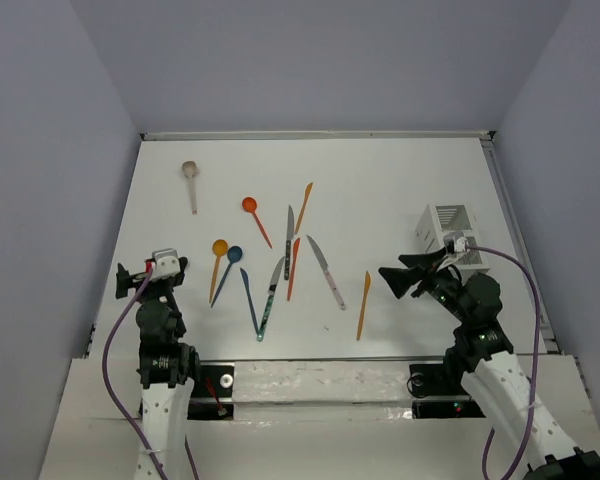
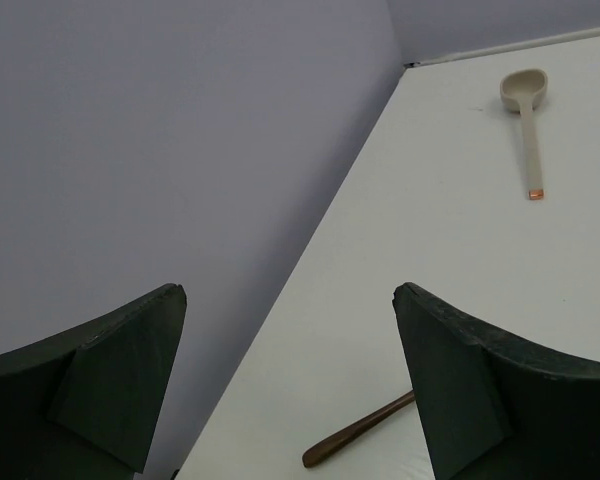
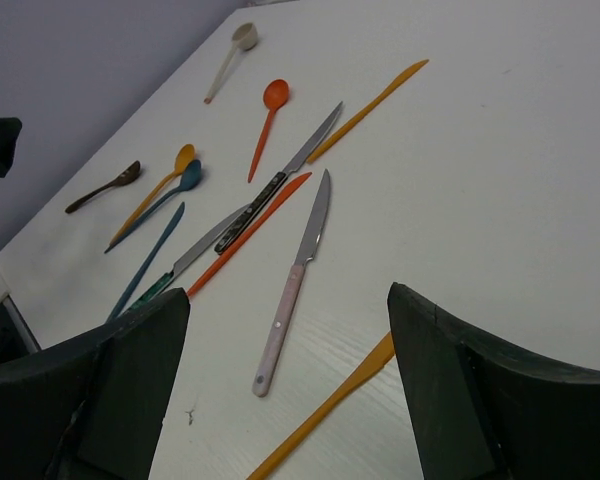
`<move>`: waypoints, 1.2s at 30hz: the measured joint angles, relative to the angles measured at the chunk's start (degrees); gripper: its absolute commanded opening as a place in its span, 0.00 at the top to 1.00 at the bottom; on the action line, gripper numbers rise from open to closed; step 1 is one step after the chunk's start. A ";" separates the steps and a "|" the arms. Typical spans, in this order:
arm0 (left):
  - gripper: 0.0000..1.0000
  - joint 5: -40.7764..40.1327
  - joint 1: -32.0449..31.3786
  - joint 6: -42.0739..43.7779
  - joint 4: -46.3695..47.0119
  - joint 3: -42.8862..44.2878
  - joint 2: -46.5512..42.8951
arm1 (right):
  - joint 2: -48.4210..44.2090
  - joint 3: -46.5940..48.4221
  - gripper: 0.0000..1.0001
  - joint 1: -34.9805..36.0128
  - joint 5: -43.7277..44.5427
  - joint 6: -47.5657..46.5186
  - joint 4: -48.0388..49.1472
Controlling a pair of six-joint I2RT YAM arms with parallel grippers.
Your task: Sort the eating utensils into containers
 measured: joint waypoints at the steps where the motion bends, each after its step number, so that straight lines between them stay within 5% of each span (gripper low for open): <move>1: 0.01 -0.07 0.00 0.48 -0.02 0.00 0.00 | 0.02 0.85 0.16 0.00 0.04 0.31 -1.16; 10: 0.01 4.37 -0.02 9.20 -7.65 4.02 3.19 | 6.16 18.45 0.29 0.00 1.14 0.83 -15.06; 15: 0.01 8.24 -0.02 6.54 -11.50 18.60 27.82 | 20.28 35.67 0.36 1.07 6.29 0.76 -24.37; 20: 0.01 13.00 -0.02 1.27 -14.14 28.83 47.50 | 38.27 51.74 0.32 17.40 26.95 2.64 -33.94; 24: 0.01 13.46 -0.02 0.59 -15.30 24.06 43.25 | 47.69 53.42 0.30 28.59 36.30 5.79 -39.63; 29: 0.01 14.05 0.00 0.59 -16.11 20.85 34.99 | 59.17 52.19 0.30 31.19 40.96 11.61 -45.90; 36: 0.01 17.42 -0.02 0.59 -17.05 19.39 31.61 | 57.16 42.47 0.34 32.76 44.41 20.59 -52.63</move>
